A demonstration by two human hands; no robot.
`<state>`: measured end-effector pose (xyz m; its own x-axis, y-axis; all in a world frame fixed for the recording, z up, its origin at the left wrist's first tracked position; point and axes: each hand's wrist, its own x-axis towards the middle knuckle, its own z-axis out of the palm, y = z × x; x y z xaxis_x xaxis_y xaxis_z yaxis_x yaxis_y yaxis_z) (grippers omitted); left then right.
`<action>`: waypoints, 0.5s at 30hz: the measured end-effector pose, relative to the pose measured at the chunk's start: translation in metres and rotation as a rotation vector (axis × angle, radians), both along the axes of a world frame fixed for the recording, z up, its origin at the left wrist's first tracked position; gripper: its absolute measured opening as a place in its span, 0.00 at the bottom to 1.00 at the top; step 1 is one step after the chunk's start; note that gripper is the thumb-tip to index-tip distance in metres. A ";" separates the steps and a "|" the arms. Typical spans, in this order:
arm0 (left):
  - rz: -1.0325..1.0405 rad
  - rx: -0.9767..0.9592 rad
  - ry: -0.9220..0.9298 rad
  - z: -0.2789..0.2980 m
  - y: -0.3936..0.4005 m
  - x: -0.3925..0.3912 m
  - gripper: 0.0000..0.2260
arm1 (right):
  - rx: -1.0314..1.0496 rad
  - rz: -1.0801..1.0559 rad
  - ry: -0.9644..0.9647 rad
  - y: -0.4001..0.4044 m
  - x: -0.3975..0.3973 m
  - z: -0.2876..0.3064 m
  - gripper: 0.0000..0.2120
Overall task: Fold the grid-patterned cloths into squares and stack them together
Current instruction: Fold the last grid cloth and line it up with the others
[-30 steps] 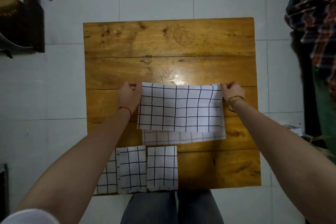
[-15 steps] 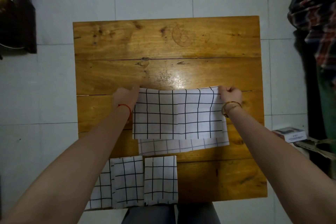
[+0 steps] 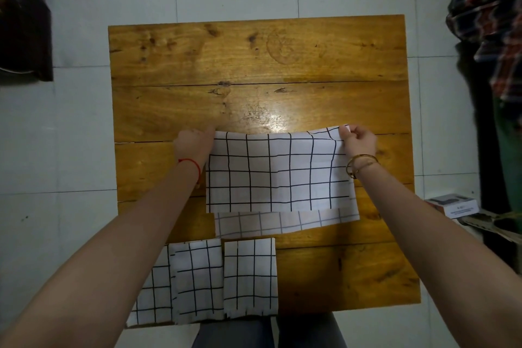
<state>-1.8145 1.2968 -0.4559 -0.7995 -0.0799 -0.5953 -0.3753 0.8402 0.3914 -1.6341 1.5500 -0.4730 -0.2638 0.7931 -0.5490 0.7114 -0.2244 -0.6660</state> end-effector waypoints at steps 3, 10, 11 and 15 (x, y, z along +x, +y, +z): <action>0.049 0.044 -0.003 -0.002 -0.004 0.003 0.20 | 0.013 0.036 0.062 0.000 0.004 0.002 0.12; 0.152 0.166 0.087 -0.005 -0.018 0.017 0.14 | 0.000 -0.006 0.118 -0.002 0.015 0.001 0.12; 0.175 0.173 0.109 -0.004 -0.020 0.020 0.14 | 0.006 -0.026 0.121 -0.002 0.016 0.001 0.12; 0.178 0.234 0.199 -0.001 -0.029 0.033 0.11 | -0.003 -0.094 0.149 -0.003 0.015 0.003 0.12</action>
